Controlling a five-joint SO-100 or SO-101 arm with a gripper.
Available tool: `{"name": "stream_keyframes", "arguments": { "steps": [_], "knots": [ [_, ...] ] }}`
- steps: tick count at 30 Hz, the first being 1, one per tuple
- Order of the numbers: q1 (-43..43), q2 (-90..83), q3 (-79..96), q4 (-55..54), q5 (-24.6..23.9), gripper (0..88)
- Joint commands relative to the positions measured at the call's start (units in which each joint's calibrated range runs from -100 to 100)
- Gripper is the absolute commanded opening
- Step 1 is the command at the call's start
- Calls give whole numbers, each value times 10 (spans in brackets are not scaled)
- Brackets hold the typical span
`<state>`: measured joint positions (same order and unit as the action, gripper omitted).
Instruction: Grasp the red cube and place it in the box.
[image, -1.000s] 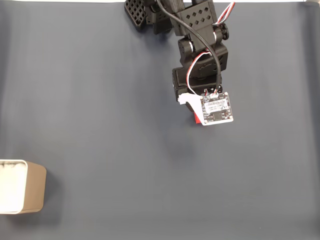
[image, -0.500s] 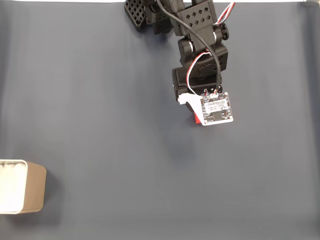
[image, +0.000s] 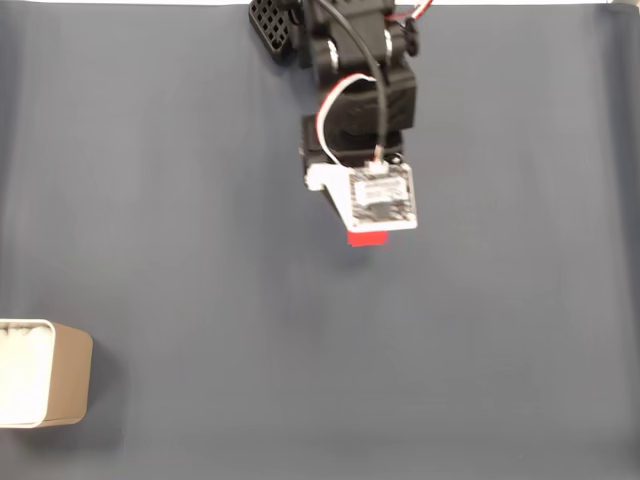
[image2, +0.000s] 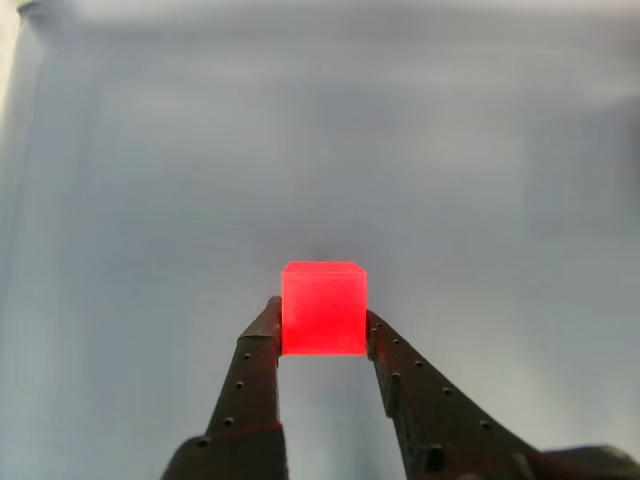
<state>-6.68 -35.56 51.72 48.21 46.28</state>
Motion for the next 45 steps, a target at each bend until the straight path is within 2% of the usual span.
{"name": "stream_keyframes", "arguments": {
  "steps": [1, 6, 14, 27, 45],
  "knots": [
    [48, -46, -58, 33, 10, 0],
    [98, -50, -143, 104, 11, 3],
    [168, -7, -273, 150, 21, 0],
    [240, 147, -488, 152, 11, 0],
    [286, 377, -756, 152, 5, 0]
  ]
}}
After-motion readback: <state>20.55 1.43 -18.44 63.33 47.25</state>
